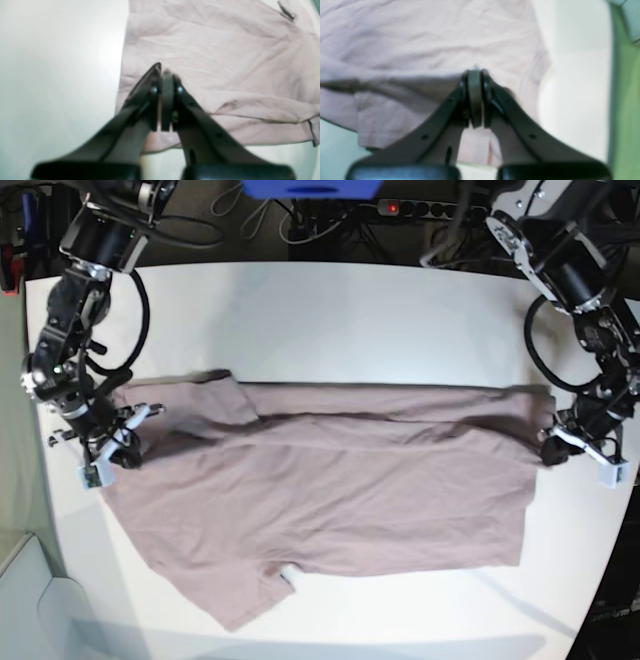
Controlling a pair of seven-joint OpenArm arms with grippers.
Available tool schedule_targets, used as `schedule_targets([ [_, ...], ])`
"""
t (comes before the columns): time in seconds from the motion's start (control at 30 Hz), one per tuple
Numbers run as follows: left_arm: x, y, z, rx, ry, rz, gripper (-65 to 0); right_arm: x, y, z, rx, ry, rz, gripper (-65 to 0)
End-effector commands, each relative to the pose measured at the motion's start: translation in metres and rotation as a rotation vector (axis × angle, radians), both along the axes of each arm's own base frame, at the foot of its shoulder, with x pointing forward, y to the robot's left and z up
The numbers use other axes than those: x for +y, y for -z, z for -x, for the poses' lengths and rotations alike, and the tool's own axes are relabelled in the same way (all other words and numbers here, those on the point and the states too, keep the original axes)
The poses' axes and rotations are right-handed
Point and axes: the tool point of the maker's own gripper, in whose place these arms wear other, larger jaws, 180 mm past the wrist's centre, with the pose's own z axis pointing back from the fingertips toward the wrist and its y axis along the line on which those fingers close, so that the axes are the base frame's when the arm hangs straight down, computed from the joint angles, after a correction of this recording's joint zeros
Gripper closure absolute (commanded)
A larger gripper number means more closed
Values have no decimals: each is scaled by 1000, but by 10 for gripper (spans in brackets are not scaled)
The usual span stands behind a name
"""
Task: Layout the t-shirt on the table in an organized manner, then fold the t-shirt properly
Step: 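Lift the held edge with both grippers and fold it across the shirt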
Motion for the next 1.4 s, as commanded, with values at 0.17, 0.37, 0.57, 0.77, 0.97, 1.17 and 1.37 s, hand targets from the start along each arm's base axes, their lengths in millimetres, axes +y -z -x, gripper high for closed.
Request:
schedule_targets([
  [0.17,10,-10,-8,-39,-23,-9,-4,-10,0,-10,-13,13,-22,0],
  [0.37,21,2,-2,20,-36,-95,-5,-22,8,-7,22,22,-5,-29],
  [0.57,23,3,-1,26,-38,-102,-80,-25,7,-5,21,23,6,-253],
  [0.77,22,8,5,48,-34,-100,-334,-27,-3,8,-2,17,50,-343],
  [0.97,26,21,33,85,-34,-138,-482,-28,-12,35,-14,8,105,-343],
  [1.17,25,27,38,53,-46,-133,-483,-49,-8,51,0,74,105,-343],
  [1.37,20,44,38,80,-52,-81,-480,-53,0,62,29,87,107,-343],
])
